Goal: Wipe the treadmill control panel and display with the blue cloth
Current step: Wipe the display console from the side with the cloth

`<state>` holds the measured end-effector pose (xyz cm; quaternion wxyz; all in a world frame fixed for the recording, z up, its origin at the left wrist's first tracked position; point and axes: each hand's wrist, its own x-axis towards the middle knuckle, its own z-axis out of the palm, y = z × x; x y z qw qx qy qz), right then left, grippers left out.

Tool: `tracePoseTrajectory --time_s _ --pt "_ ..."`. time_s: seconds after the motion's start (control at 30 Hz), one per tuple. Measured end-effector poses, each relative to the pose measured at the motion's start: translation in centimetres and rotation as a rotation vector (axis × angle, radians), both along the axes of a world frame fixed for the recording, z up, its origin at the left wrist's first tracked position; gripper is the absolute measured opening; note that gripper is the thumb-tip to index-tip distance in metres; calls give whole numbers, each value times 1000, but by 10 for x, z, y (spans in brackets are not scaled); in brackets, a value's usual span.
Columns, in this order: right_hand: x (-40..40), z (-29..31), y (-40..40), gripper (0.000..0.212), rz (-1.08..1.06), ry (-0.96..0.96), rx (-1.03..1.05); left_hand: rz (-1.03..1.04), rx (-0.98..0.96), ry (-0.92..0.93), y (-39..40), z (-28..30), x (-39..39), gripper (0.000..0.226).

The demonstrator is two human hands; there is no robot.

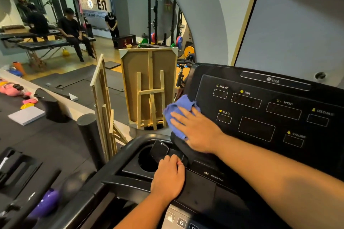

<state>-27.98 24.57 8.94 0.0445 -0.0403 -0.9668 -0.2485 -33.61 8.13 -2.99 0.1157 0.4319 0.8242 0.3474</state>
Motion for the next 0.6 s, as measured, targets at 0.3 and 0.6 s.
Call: tracePoseTrajectory --time_s 0.3,0.6 --pt "75 -28 -4 63 177 -226 -64 -17 -22 -16 0 0 -1 27" --pt "34 114 63 73 -184 251 -7 -12 -49 -26 0 6 0 26"
